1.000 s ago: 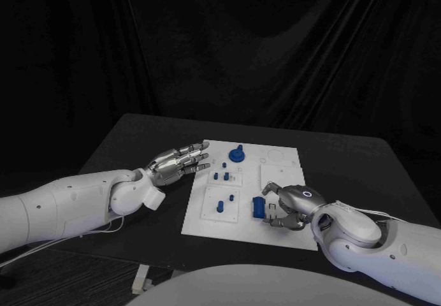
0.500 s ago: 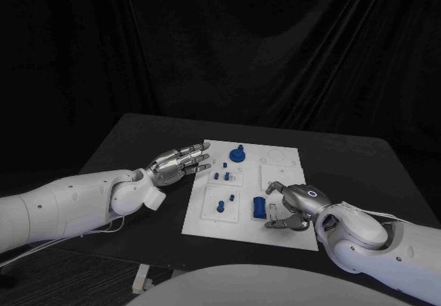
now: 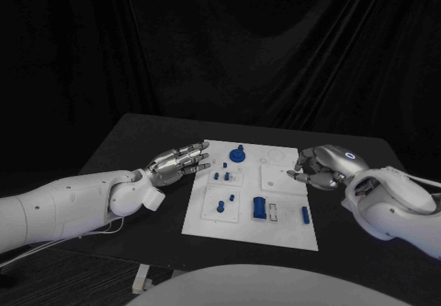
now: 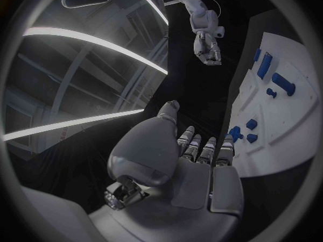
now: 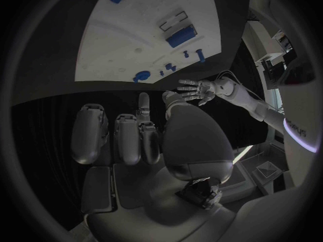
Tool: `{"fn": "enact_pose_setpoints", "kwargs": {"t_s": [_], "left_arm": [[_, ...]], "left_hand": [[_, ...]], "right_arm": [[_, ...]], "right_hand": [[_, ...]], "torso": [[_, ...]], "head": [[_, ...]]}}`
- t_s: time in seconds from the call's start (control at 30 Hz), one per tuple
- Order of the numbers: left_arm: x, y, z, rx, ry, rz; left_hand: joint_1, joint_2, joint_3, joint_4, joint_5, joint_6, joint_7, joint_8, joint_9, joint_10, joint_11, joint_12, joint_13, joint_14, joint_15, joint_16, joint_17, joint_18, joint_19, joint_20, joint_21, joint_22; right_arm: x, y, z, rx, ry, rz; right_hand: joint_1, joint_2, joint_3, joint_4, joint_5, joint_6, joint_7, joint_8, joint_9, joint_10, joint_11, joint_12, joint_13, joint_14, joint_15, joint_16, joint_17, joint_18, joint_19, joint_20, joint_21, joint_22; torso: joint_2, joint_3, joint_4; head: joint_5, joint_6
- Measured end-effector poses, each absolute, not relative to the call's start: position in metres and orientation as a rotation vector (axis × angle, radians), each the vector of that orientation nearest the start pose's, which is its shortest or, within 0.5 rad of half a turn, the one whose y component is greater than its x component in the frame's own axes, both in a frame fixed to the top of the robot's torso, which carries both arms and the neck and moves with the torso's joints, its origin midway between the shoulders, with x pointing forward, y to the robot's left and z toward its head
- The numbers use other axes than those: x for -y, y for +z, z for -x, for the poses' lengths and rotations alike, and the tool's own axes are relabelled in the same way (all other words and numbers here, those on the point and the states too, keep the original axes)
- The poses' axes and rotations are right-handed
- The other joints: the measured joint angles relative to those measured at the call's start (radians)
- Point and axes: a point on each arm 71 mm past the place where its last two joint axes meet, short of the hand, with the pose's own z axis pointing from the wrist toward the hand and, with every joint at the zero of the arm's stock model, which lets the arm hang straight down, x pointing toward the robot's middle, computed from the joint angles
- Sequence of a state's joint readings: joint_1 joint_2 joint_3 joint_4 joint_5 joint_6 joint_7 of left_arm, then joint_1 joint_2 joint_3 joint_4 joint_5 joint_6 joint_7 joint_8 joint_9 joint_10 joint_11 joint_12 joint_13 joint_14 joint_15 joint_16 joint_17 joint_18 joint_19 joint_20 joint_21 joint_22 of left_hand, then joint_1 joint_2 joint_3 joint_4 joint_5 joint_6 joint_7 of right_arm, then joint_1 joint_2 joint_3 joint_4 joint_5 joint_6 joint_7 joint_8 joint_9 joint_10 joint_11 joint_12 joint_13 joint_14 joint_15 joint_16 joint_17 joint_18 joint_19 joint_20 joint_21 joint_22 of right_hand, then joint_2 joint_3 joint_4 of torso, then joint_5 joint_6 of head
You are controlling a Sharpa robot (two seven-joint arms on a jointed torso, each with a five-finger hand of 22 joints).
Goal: Assemble the parts on the task board
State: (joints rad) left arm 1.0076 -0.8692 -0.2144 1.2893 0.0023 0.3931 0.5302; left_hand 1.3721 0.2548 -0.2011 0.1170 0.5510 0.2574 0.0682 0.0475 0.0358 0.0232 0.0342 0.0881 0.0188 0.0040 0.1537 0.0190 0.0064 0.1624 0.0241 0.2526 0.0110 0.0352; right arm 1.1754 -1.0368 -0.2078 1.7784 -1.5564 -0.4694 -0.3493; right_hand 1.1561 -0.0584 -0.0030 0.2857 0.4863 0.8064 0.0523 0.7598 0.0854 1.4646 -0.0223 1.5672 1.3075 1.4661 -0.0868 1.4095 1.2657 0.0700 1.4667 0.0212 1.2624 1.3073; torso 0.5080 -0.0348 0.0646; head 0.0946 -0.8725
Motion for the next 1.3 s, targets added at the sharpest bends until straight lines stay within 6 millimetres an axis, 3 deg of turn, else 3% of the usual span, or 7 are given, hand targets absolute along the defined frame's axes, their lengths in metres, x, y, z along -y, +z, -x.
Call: {"fn": "enact_pose_setpoints", "kwargs": {"t_s": [0.13, 0.27, 0.4, 0.6, 0.77, 0.97, 1.3], "left_arm": [[-0.267, -0.322, -0.428, -1.728, -1.927, 1.239], [-0.266, -0.322, -0.429, -1.712, -1.929, 1.234], [-0.265, -0.320, -0.429, -1.688, -1.933, 1.228], [-0.265, -0.318, -0.429, -1.639, -1.934, 1.198], [-0.264, -0.317, -0.429, -1.650, -1.872, 1.110], [-0.264, -0.317, -0.429, -1.668, -1.798, 1.021], [-0.264, -0.319, -0.429, -1.688, -1.766, 0.960]], "left_hand": [[0.000, 0.000, 0.000, 0.000, 0.000, 0.007, 0.000, 0.005, 0.001, 0.003, 0.003, 0.004, 0.000, 0.000, 0.000, 0.000, 0.000, 0.000, 0.000, 0.000, 0.000, 0.000], [0.000, 0.000, 0.003, -0.006, 0.007, 0.013, 0.005, 0.005, 0.001, 0.003, 0.003, 0.009, 0.001, 0.000, 0.000, 0.000, 0.000, 0.000, 0.000, 0.000, 0.000, -0.001], [0.000, 0.000, -0.004, -0.002, -0.006, 0.017, 0.001, 0.008, 0.001, 0.007, 0.007, 0.015, 0.001, 0.004, -0.011, 0.000, 0.000, 0.000, -0.006, -0.006, 0.000, -0.006], [0.005, -0.065, -0.065, 0.111, -0.250, 0.025, -0.001, 0.013, 0.002, 0.013, 0.013, 0.027, 0.003, -0.004, -0.080, -0.012, -0.002, 0.000, -0.021, -0.067, -0.005, -0.028], [-0.006, -0.094, -0.079, 0.171, -0.345, -0.034, -0.059, -0.004, -0.005, 0.004, -0.018, 0.010, 0.001, -0.005, -0.128, -0.013, -0.005, 0.000, -0.024, -0.121, -0.005, -0.034], [0.007, -0.101, -0.071, 0.171, -0.302, -0.035, -0.078, -0.009, -0.007, -0.001, -0.045, 0.000, -0.001, -0.004, -0.144, -0.013, -0.006, 0.000, -0.025, -0.144, -0.005, -0.034], [0.049, -0.079, -0.052, 0.163, -0.210, -0.002, -0.038, -0.009, -0.003, -0.001, -0.018, 0.000, -0.001, -0.004, -0.132, -0.013, -0.005, 0.000, -0.024, -0.134, -0.005, -0.034]], "right_arm": [[0.247, -0.211, -0.428, -1.882, 0.357, 0.031], [0.257, -0.219, -0.436, -2.085, 0.244, 0.025], [0.257, -0.228, -0.438, -2.251, 0.175, 0.049], [0.260, -0.237, -0.438, -2.378, 0.114, 0.071], [0.260, -0.249, -0.433, -2.439, 0.093, 0.072], [0.259, -0.264, -0.425, -2.479, 0.085, 0.064], [0.255, -0.282, -0.417, -2.483, 0.099, 0.025]], "right_hand": [[-0.096, -0.002, -0.049, 0.002, -0.171, 0.116, -0.007, -0.136, -0.010, 0.002, -0.009, 0.000, 0.000, 0.000, -0.007, -0.024, -0.049, 0.000, 0.000, 0.000, -0.008, 0.000], [-0.120, 0.022, -0.055, -0.002, -0.172, 0.206, -0.019, -0.214, -0.009, 0.000, -0.011, 0.000, 0.000, 0.000, -0.014, -0.024, -0.054, 0.000, -0.001, -0.012, -0.008, 0.000], [-0.168, 0.056, -0.070, 0.002, -0.130, 0.303, -0.039, -0.228, 0.018, 0.002, -0.031, 0.000, 0.000, 0.000, -0.035, 0.005, -0.006, 0.000, 0.000, -0.029, 0.035, 0.001], [-0.179, 0.063, -0.072, 0.001, -0.126, 0.329, -0.048, -0.238, 0.037, 0.002, -0.034, 0.000, 0.000, 0.000, -0.036, 0.013, 0.014, 0.000, -0.002, -0.034, 0.050, 0.001], [-0.180, 0.064, -0.075, -0.003, -0.126, 0.321, -0.040, -0.271, 0.042, 0.002, -0.034, 0.000, 0.000, 0.000, -0.036, 0.013, 0.002, 0.000, 0.000, -0.036, 0.050, 0.001], [-0.138, 0.059, -0.070, -0.030, -0.116, 0.284, -0.029, -0.323, 0.052, 0.002, -0.034, 0.000, 0.000, 0.000, -0.036, 0.004, -0.026, 0.000, 0.000, -0.036, 0.050, 0.001], [-0.046, 0.062, -0.042, -0.092, -0.060, 0.255, -0.017, -0.363, 0.090, 0.001, -0.026, 0.000, 0.000, 0.001, -0.027, -0.004, -0.051, 0.000, -0.002, -0.026, 0.050, 0.001]], "torso": [[0.000, 0.0000, 0.0002], [0.000, 0.0001, 0.0002], [0.000, 0.0001, 0.0003], [-0.001, -0.0002, 0.0003], [0.000, -0.0008, 0.0012], [0.002, -0.0007, 0.0009], [0.001, -0.0004, 0.0000]], "head": [[-0.005, 0.000], [-0.012, 0.000], [-0.017, 0.000], [-0.023, 0.000], [-0.031, 0.000], [-0.036, 0.000], [-0.036, 0.000]]}}
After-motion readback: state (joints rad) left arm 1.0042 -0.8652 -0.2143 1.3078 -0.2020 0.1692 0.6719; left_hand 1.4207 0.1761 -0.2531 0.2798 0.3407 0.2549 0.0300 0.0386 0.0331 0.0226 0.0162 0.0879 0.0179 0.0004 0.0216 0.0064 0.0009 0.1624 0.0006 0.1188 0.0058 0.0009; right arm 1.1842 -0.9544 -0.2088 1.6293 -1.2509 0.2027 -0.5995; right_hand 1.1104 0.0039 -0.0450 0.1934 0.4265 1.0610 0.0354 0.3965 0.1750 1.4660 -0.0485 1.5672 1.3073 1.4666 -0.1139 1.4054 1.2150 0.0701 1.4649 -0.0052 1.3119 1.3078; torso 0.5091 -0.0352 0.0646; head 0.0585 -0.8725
